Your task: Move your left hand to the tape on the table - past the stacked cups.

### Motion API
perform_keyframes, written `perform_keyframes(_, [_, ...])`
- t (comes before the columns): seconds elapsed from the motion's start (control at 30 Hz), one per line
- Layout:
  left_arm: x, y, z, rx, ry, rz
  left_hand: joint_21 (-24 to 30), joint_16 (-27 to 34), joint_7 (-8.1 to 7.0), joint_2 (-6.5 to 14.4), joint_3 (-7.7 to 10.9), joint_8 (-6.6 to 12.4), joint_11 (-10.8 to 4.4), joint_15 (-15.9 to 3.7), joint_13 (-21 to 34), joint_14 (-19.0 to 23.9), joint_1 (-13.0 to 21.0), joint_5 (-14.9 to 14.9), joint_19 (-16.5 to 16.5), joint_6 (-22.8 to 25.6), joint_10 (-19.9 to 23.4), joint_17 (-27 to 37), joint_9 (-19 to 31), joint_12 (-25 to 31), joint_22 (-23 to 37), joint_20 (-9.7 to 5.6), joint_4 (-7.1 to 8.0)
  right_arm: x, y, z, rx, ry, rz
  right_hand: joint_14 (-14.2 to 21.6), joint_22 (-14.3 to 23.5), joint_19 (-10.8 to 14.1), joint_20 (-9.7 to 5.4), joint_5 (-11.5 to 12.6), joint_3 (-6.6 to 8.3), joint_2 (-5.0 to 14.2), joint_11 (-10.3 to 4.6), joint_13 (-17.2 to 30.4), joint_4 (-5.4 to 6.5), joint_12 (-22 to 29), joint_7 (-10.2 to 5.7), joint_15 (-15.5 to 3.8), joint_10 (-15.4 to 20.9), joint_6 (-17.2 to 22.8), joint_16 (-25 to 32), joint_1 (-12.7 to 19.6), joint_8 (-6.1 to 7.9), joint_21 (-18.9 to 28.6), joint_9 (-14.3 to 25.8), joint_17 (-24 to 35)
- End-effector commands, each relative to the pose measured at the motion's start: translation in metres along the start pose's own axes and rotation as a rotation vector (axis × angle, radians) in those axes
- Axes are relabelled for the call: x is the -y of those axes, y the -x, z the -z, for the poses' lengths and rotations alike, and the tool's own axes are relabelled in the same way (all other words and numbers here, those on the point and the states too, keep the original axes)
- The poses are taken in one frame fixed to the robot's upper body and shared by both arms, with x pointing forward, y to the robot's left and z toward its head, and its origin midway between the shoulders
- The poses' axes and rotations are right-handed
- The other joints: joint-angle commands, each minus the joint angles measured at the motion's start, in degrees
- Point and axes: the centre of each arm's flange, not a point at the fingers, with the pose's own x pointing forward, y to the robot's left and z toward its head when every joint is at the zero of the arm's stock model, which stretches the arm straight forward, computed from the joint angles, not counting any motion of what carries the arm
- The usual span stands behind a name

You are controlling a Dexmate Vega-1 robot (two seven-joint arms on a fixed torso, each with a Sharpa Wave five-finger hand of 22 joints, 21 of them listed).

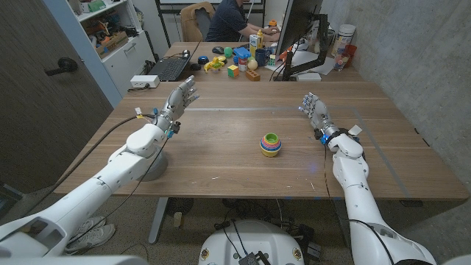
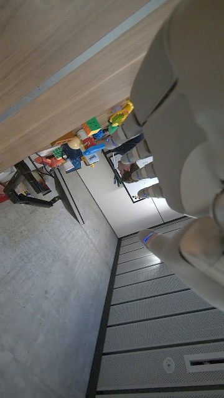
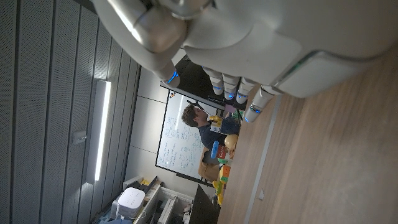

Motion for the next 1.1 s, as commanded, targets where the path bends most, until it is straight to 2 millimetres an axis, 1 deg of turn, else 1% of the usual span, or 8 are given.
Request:
perform_keyframes(0.03, [-0.012, 0.018, -0.033, -0.014, -0.198, 0.06, -0.3, -0.1, -0.6, -0.9, -0.1, 0.16, -0.26, 0.41, 0.2, -0.7, 0.3, 0.4, -0.3, 0.1, -0.1, 0.3, 0.1, 0.1, 0.2, 0.2, -0.57, -0.005, -0.002, 0.003, -0.005, -0.006, -0.01, -1.3, 0.3, 0.0, -4.73, 0.4, 0.29, 6.27, -0.08, 0.1, 0.1, 0.3, -0.01, -0.16, -0.2, -0.2, 0.0, -0.2, 0.27, -0.4, 0.3, 0.1])
perform_keyframes(0.37, [-0.017, 0.035, -0.066, -0.016, -0.446, 0.127, -1.0, -0.3, -0.65, -1.8, -0.64, -0.05, -0.17, 0.67, 0.2, -1.9, 0.6, 0.8, -1.4, -0.5, -1.1, 0.4, 0.2, -0.1, 0.2, 0.48, -1.39, -0.012, -0.006, 0.005, -0.006, -0.007, -0.02, -1.3, 0.3, 0.1, -4.71, 0.4, 0.26, 6.29, -0.13, 0.1, 0.1, 0.3, 0.07, -0.19, -0.3, -0.2, 0.0, -0.2, 0.28, -0.6, 0.3, 0.1])
perform_keyframes(0.4, [-0.017, 0.037, -0.069, -0.019, -0.476, 0.136, -1.0, -0.3, -0.65, -1.9, -0.69, -0.06, -0.44, 0.63, 0.2, -2.0, 0.7, 0.8, -1.4, -0.5, -1.2, 0.4, 0.2, -0.2, 0.2, 0.51, -1.44, -0.013, -0.006, 0.005, -0.007, -0.009, -0.02, -1.2, 0.3, 0.1, -4.72, 0.4, 0.26, 6.3, -0.13, 0.1, 0.1, 0.3, 0.08, -0.17, -0.2, -0.2, 0.0, -0.2, 0.28, -0.6, 0.3, 0.1])
perform_keyframes(0.47, [-0.018, 0.04, -0.074, -0.022, -0.515, 0.15, -1.0, -0.3, -0.66, -1.9, -0.74, -0.05, -0.47, 0.67, 0.2, -2.2, 0.7, 0.8, -1.5, -0.5, -1.4, 0.4, 0.2, -0.2, 0.2, 0.51, -1.5, -0.014, -0.006, 0.006, -0.005, -0.004, -0.025, -1.3, 0.3, 0.1, -4.76, 0.4, 0.25, 6.3, -0.18, 0.1, 0.1, 0.3, 0.03, -0.24, -0.3, -0.2, 0.0, -0.2, 0.27, -0.6, 0.3, 0.1])
perform_keyframes(0.7, [-0.02, 0.052, -0.089, -0.034, -0.615, 0.192, -1.2, -0.3, -0.68, -2.1, -0.94, 0.03, -0.33, 0.57, 0.3, -2.5, 0.7, 1.0, -2.0, -0.4, -1.6, 0.4, 0.2, -0.2, 0.3, 0.54, -1.69, -0.017, -0.006, 0.008, -0.009, -0.009, -0.023, -1.2, 0.3, 0.2, -4.73, 0.3, 0.24, 6.29, -0.16, 0.1, 0.1, 0.3, 0.02, -0.14, -0.2, -0.2, -0.1, -0.2, 0.27, -0.8, 0.3, 0.1])
perform_keyframes(0.93, [-0.019, 0.069, -0.1, -0.041, -0.715, 0.226, -1.5, -0.4, -0.69, -2.3, -1.08, 0.07, -0.32, 0.58, 0.3, -3.1, 0.8, 1.2, -2.7, -0.4, -1.9, 0.5, 0.3, -0.2, 0.3, 1.05, -1.91, -0.021, -0.006, 0.008, -0.006, -0.01, -0.026, -1.2, 0.3, 0.2, -4.7, 0.3, 0.22, 6.29, -0.13, 0.1, 0.1, 0.3, 0.01, -0.16, -0.2, -0.1, -0.1, -0.2, 0.28, -0.9, 0.3, 0.1])
perform_keyframes(1.1, [-0.017, 0.082, -0.111, -0.041, -0.873, 0.252, -1.6, -0.4, -0.7, -2.4, -1.14, 0.06, -0.33, 0.47, 0.3, -3.3, 1.0, 1.3, -3.1, -0.6, -2.1, 0.5, 0.3, -0.2, 0.3, 1.45, -2.1, -0.025, -0.007, 0.011, -0.007, -0.019, -0.028, -1.2, 0.3, 0.3, -4.71, 0.3, 0.21, 6.29, -0.09, 0.1, 0.1, 0.3, 0.03, -0.17, -0.2, -0.1, -0.1, -0.2, 0.3, -0.9, 0.3, 0.1])
